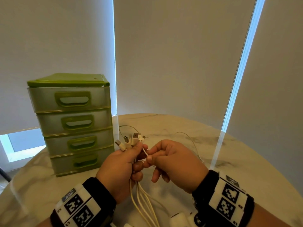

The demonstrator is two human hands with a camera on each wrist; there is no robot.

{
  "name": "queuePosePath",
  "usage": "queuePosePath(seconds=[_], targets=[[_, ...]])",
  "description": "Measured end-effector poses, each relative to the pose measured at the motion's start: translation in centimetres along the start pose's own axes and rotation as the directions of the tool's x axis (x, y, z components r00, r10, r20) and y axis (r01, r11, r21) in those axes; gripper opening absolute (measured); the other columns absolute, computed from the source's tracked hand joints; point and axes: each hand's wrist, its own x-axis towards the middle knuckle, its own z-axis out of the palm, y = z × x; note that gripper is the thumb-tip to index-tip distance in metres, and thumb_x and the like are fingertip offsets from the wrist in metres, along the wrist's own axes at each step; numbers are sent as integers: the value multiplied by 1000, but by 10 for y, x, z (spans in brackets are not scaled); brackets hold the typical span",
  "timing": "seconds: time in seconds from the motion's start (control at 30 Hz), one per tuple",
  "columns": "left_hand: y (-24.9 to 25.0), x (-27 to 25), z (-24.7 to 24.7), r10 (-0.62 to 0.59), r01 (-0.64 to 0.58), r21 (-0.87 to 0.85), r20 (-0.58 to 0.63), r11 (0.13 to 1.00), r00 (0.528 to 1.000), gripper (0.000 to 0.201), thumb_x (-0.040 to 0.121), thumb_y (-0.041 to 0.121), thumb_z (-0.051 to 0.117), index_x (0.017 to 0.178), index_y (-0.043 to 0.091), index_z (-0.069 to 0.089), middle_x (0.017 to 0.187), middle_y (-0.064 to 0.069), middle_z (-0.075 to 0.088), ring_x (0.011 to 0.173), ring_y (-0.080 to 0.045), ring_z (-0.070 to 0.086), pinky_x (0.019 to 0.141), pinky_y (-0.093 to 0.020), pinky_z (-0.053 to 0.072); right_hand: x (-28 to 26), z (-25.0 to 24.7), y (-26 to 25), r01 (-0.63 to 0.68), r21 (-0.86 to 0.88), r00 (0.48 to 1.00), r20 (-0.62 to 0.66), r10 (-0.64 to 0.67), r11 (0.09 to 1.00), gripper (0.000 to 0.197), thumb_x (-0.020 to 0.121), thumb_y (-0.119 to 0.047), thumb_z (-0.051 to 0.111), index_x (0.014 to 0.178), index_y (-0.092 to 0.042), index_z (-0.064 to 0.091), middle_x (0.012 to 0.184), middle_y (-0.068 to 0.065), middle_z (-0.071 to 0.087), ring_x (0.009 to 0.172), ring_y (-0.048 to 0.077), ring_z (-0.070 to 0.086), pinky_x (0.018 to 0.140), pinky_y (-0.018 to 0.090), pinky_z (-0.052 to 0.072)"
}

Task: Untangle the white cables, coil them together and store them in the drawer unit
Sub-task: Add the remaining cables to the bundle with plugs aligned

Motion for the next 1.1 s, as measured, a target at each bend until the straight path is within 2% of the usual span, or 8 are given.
queuePosePath(seconds=[0.17,0.3,0.4,0.5,0.67,0.77,0.93,1.1], targets=[[6,-1,3,83,-87,-60,-66,994,994,25,98,25,51,83,7,59,67,-9,56,52,-15,38,34,-21,28,-4,-6,-5,-2,-206,991,131,30,978,21,84,-19,74,96,-13,57,68,1,71,61,16,67,58,32,50],[20,0,-1,161,-190,-228,-140,955,977,25,99,26,48,75,19,49,50,5,38,51,-11,45,34,-20,33,0,-52,-8,-46,-734,996,20,89,678,15,82,-34,74,91,-27,63,77,-9,63,73,8,62,67,24,48],[24,-2,-3,194,-236,-253,-178,938,965,26,97,27,49,72,20,48,48,6,35,51,-13,48,51,-25,48,6,-85,-1,-156,-645,975,-220,14,748,14,82,-34,74,87,-25,64,77,-6,66,71,11,62,64,25,46],[27,-6,-1,207,-246,-317,-151,916,967,29,97,31,49,69,23,46,50,6,32,45,-11,39,65,-36,54,12,-97,11,-171,-628,962,-272,-9,759,13,80,-35,75,82,-25,66,75,-9,63,68,9,58,65,24,44],[32,-6,-6,251,-273,-285,-112,919,961,31,94,30,53,65,25,44,53,6,24,39,-8,23,37,-19,27,16,-83,26,-144,-684,989,-128,77,715,17,85,-45,68,85,-29,73,86,-13,68,84,4,61,85,27,49],[28,-6,-6,225,-225,-11,-4,974,974,22,79,29,67,70,24,48,57,2,21,39,-8,20,36,-16,21,15,-69,17,-54,-626,996,-84,2,778,20,85,-41,70,81,-23,77,82,-12,72,79,3,64,83,29,53],[12,-18,1,-125,66,294,185,953,975,39,64,26,87,87,10,58,53,1,29,41,-12,23,43,-18,20,1,-25,-1,187,-604,979,52,-195,775,11,82,-31,74,74,-38,69,73,-17,68,69,-6,62,60,11,44],[15,-23,2,-198,110,394,191,913,962,51,56,42,90,89,13,64,53,2,33,44,-11,23,43,-20,19,0,-18,-4,163,-573,985,50,-165,803,39,75,-26,81,110,-31,62,77,-15,67,68,-8,62,59,11,48]])
